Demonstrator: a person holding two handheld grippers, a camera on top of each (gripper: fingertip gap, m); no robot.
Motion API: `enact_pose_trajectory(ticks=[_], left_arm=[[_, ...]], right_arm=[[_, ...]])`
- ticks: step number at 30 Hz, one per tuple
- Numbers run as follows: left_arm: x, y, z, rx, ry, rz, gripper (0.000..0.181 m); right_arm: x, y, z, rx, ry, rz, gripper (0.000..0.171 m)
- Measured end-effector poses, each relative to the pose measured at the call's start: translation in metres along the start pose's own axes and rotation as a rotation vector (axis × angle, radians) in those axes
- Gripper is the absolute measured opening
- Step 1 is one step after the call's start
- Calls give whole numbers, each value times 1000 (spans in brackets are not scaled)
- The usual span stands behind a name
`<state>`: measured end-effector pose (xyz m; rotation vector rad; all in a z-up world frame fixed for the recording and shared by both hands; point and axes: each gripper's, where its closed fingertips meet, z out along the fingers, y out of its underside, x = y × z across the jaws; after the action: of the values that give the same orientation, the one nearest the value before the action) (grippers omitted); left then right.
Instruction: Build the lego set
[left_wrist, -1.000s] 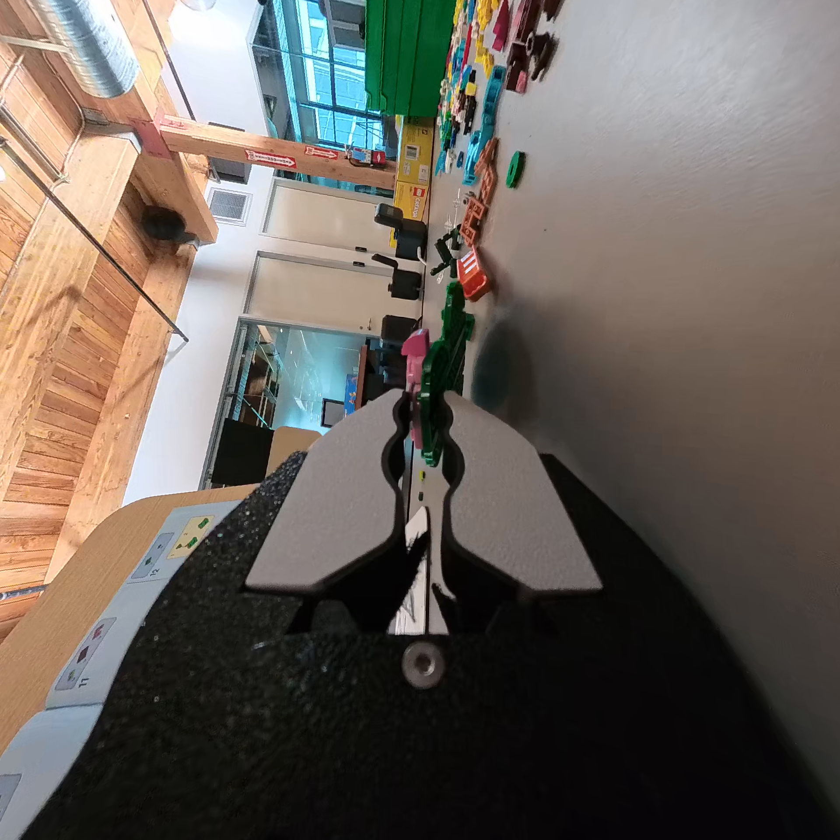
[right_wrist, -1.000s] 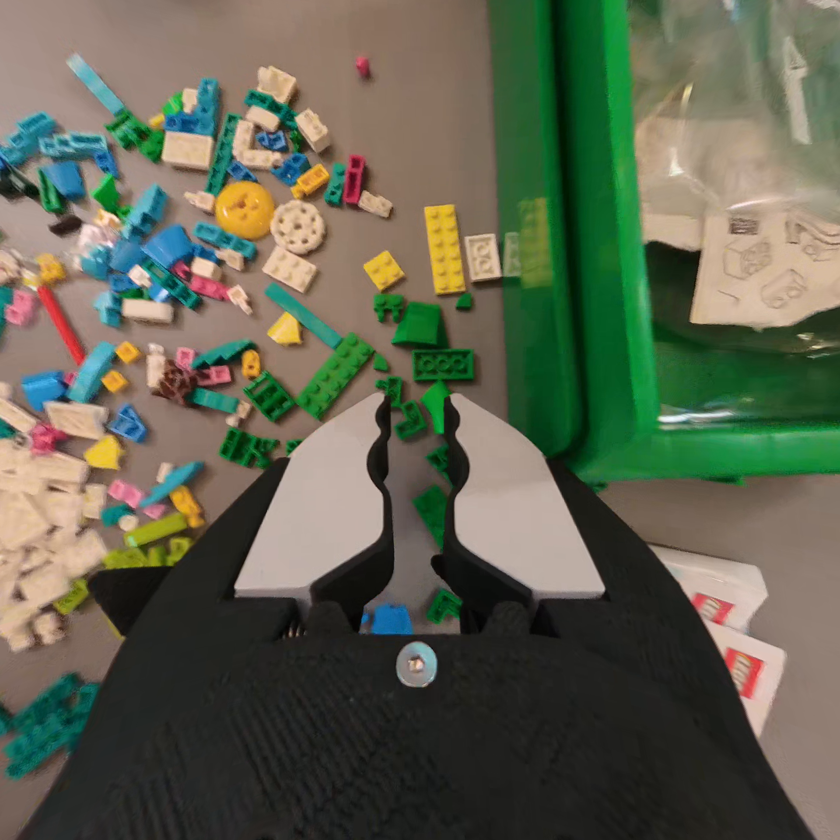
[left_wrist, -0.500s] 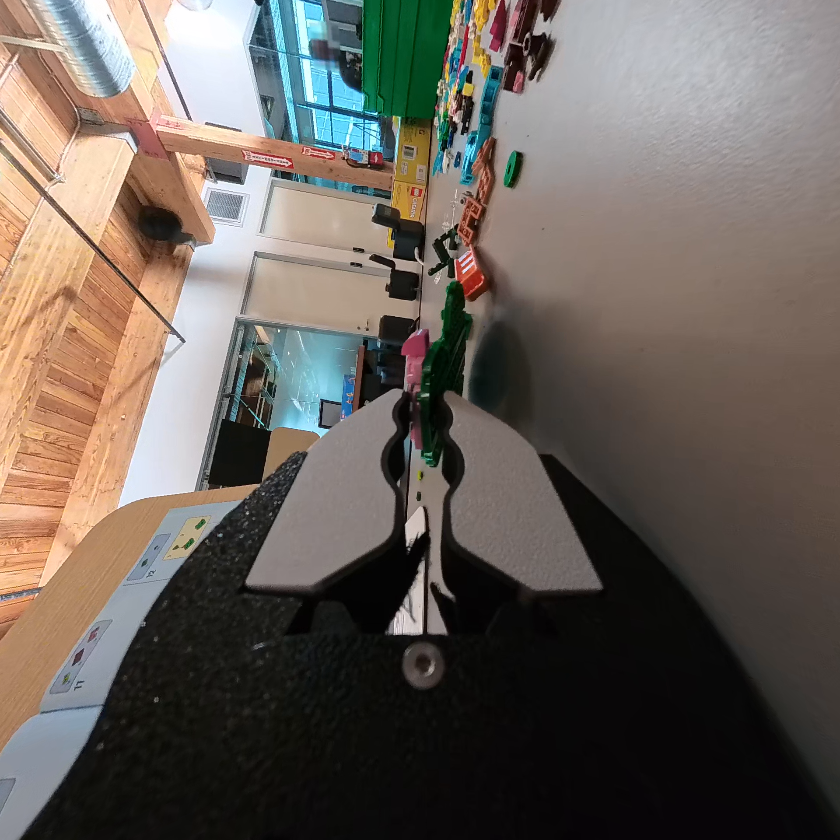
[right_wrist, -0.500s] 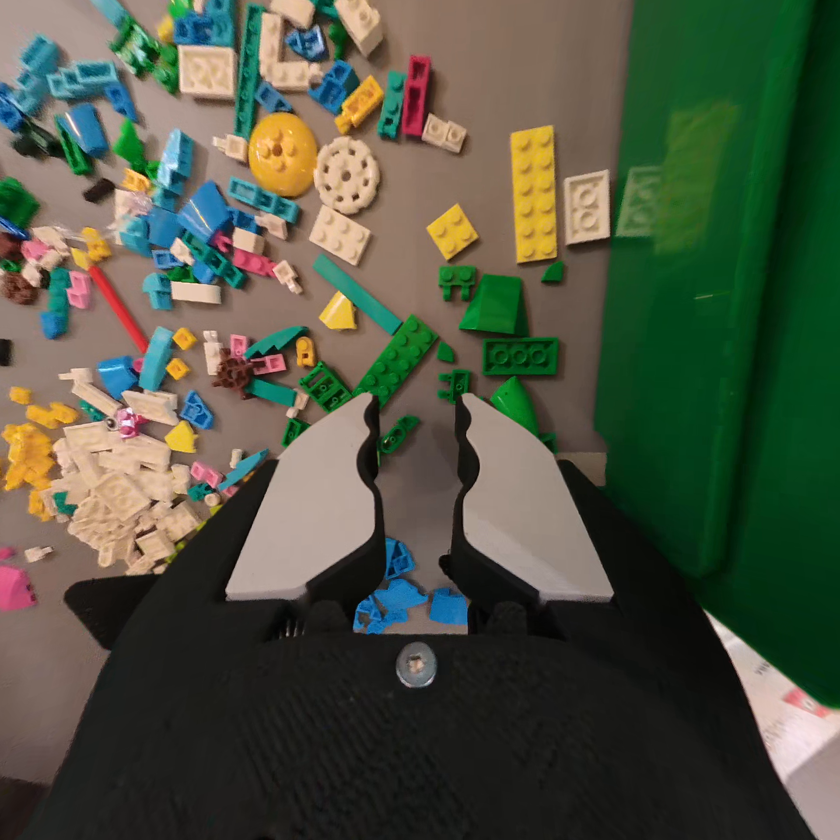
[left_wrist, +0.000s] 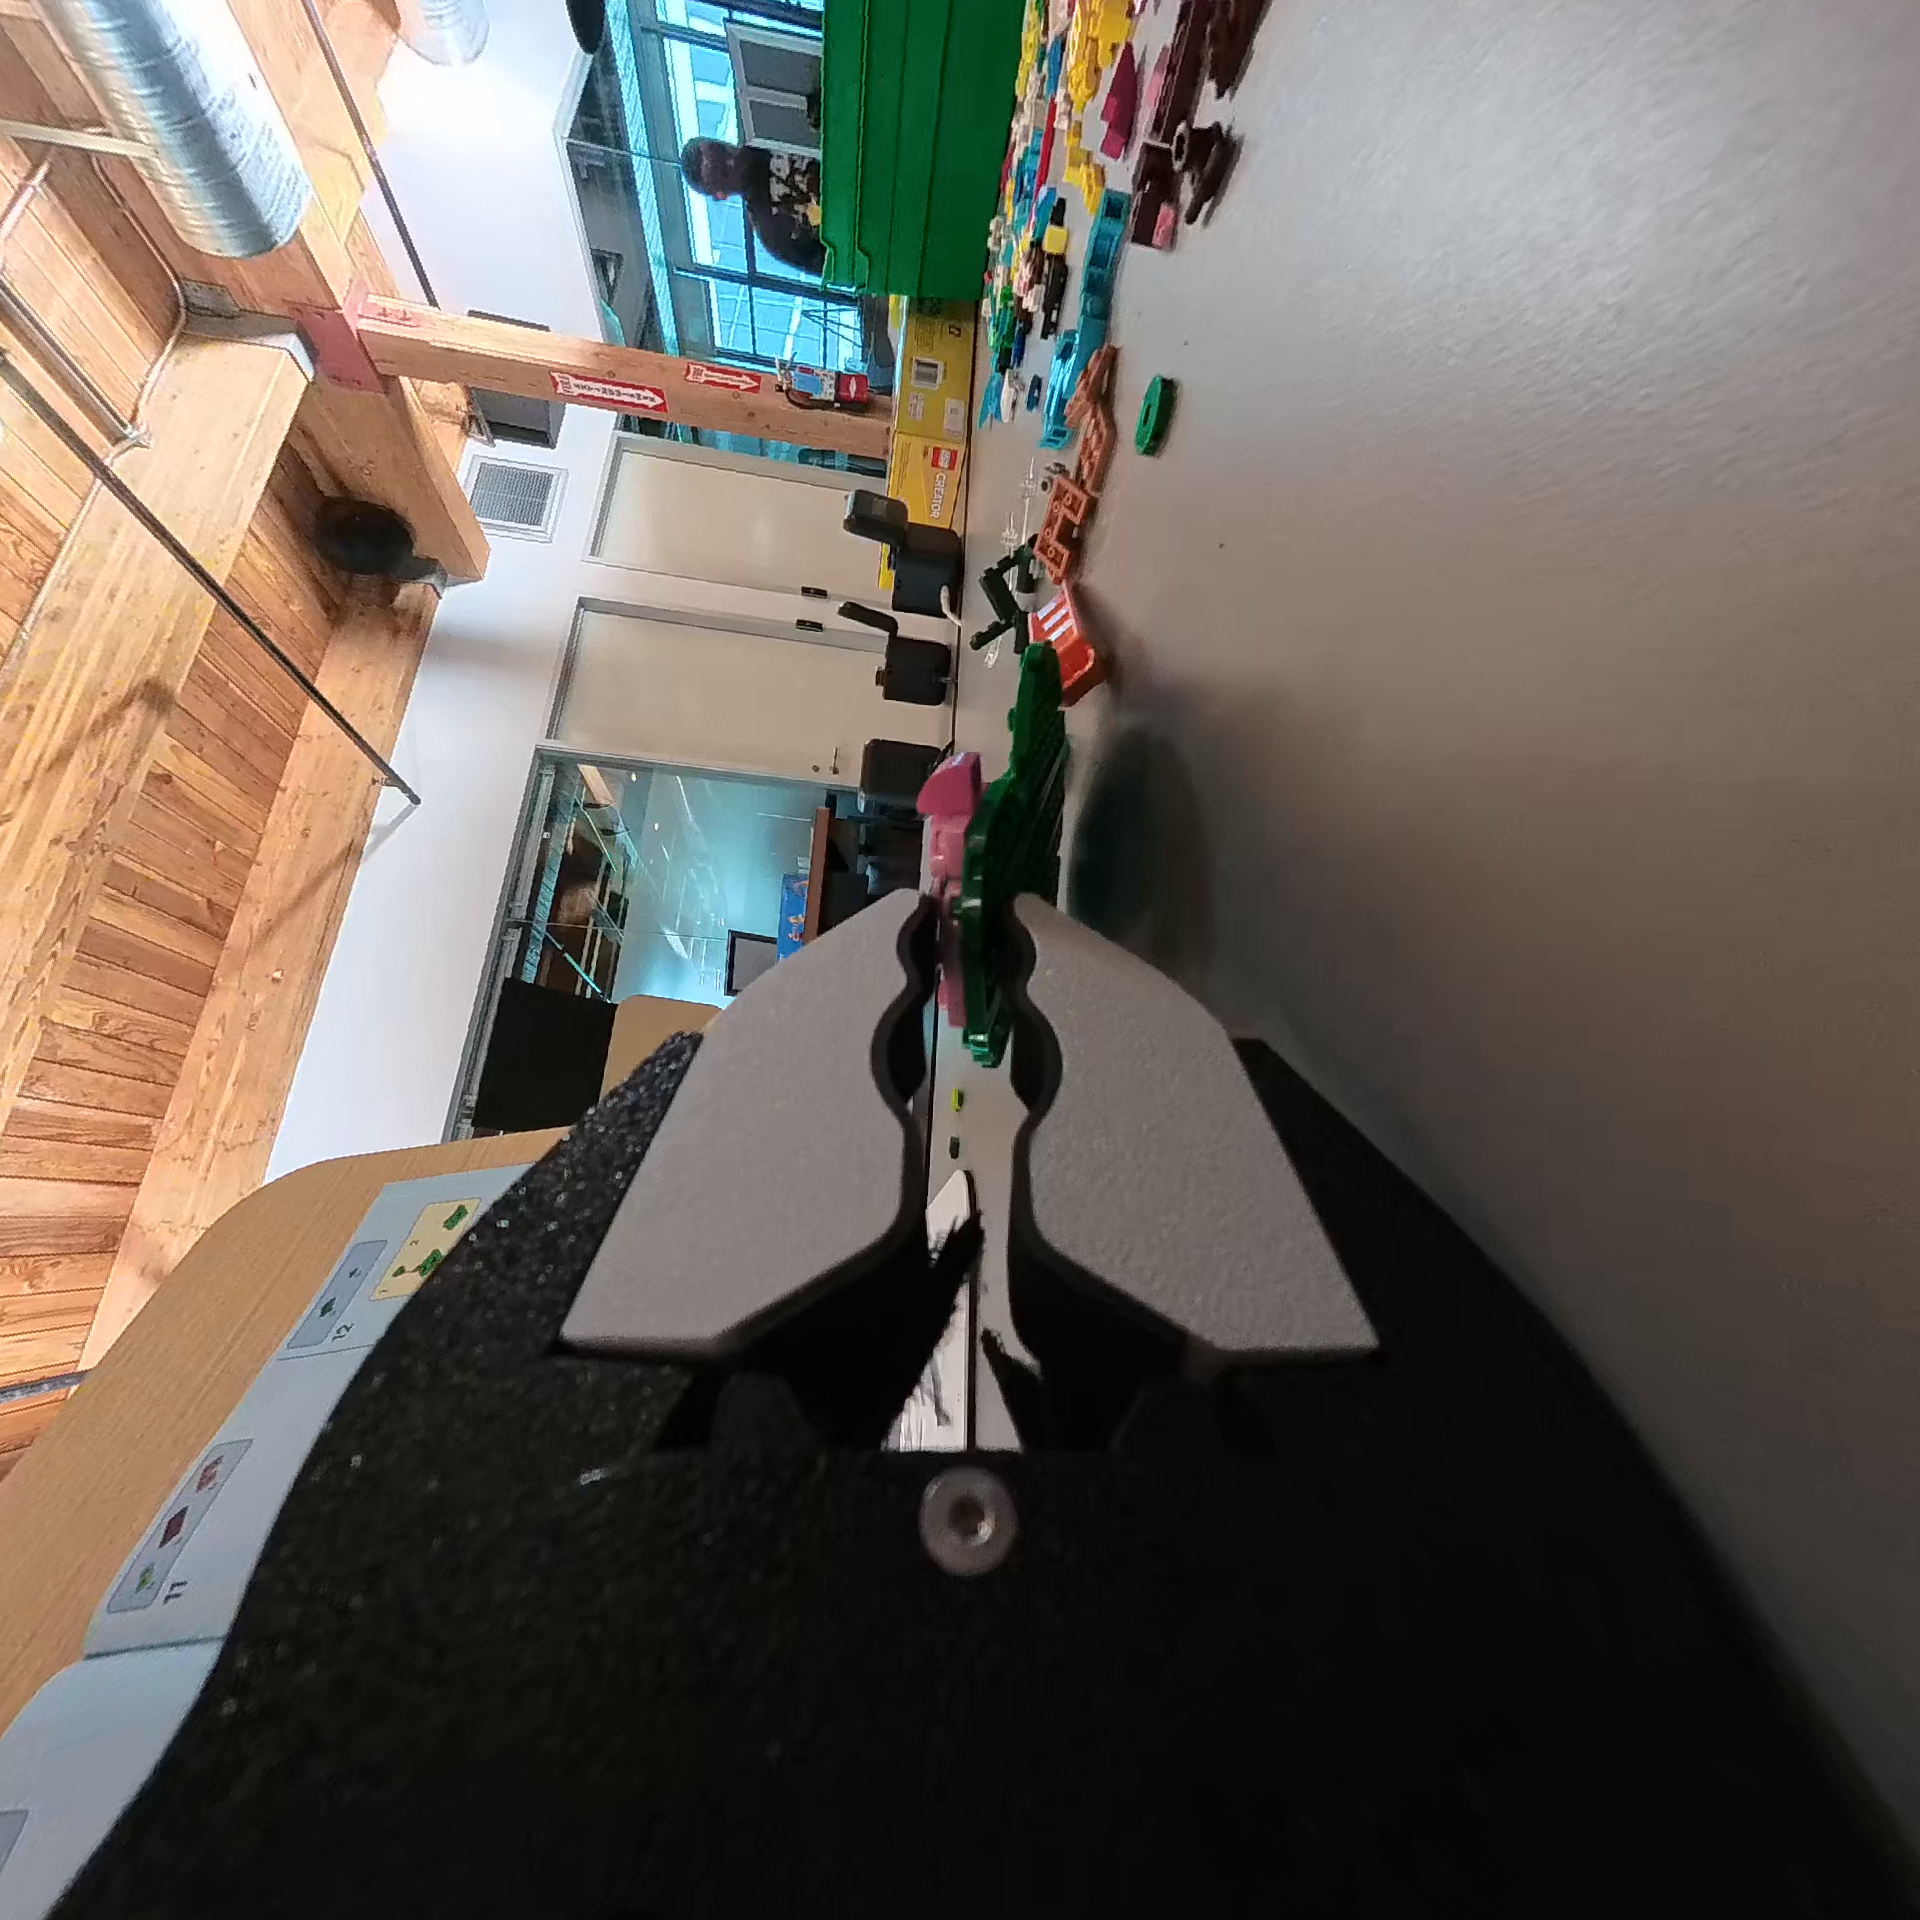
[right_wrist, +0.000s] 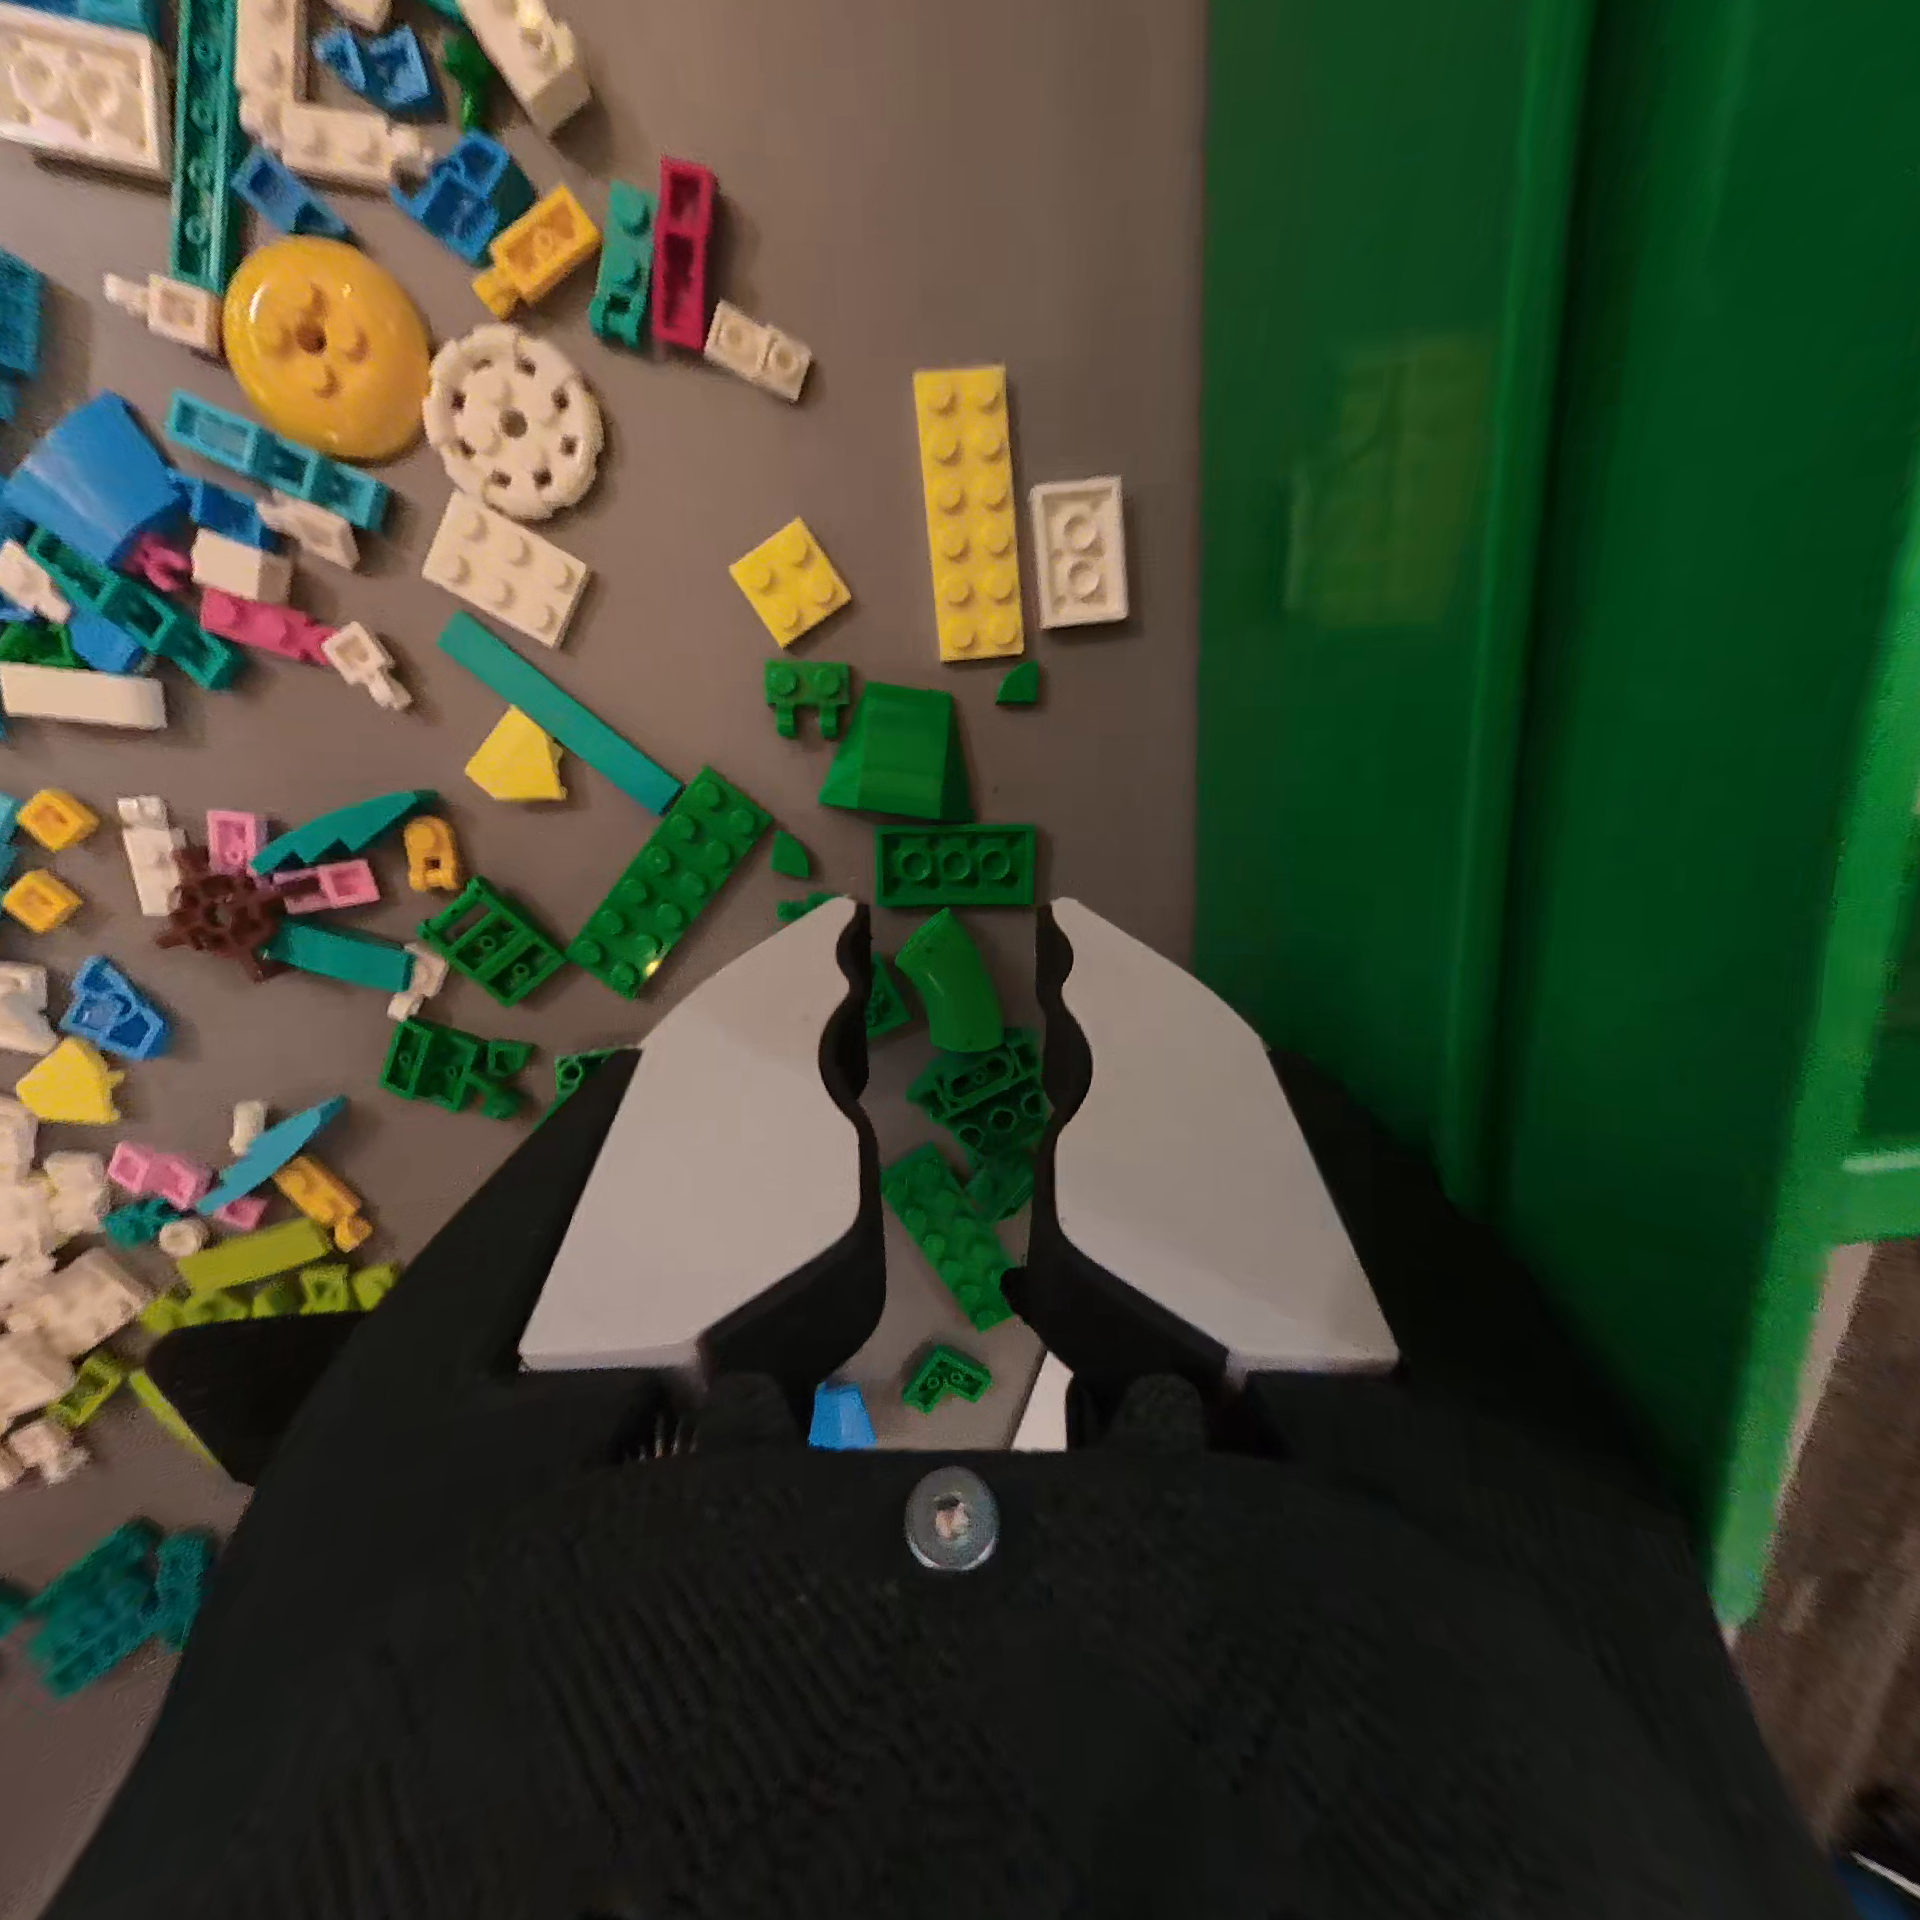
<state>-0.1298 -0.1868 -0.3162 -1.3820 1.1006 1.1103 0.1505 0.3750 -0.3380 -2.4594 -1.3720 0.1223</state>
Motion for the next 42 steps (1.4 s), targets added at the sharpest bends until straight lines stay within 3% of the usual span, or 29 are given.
enact_pose_trajectory(ticks=[5, 11, 15, 18, 21, 26, 30, 35, 38, 42], left_arm=[[0, 0, 0, 3, 1, 2, 11], [1, 0, 0, 2, 3, 2, 11], [1, 0, 0, 2, 4, 0, 11], [1, 0, 0, 3, 6, -2, 11], [1, -1, 0, 6, 6, -2, 10], [0, -1, 0, 11, 0, -9, 10], [-3, -1, 0, 16, -12, -21, 11], [-12, 5, -3, 0, -50, -32, 11], [-20, 16, -6, -30, -86, -29, 10], [-33, 42, -14, -109, -144, -32, 10]], right_arm=[[-11, -3, 7, 33, -110, -26, 39], [3, 0, 16, 4, -56, -20, 51], [2, 3, 23, -6, -88, 5, 49], [2, 1, 23, 7, -103, 25, 31], [2, 2, 18, 16, -95, -7, 31], [-17, -18, -18, 207, -114, -68, 31], [-88, -38, -61, 409, -196, -222, 31], [-248, -39, -104, 634, -357, -557, 31], [-352, -24, -108, 673, -432, -810, 31], [-456, -13, -102, 716, -304, -1217, 31]])
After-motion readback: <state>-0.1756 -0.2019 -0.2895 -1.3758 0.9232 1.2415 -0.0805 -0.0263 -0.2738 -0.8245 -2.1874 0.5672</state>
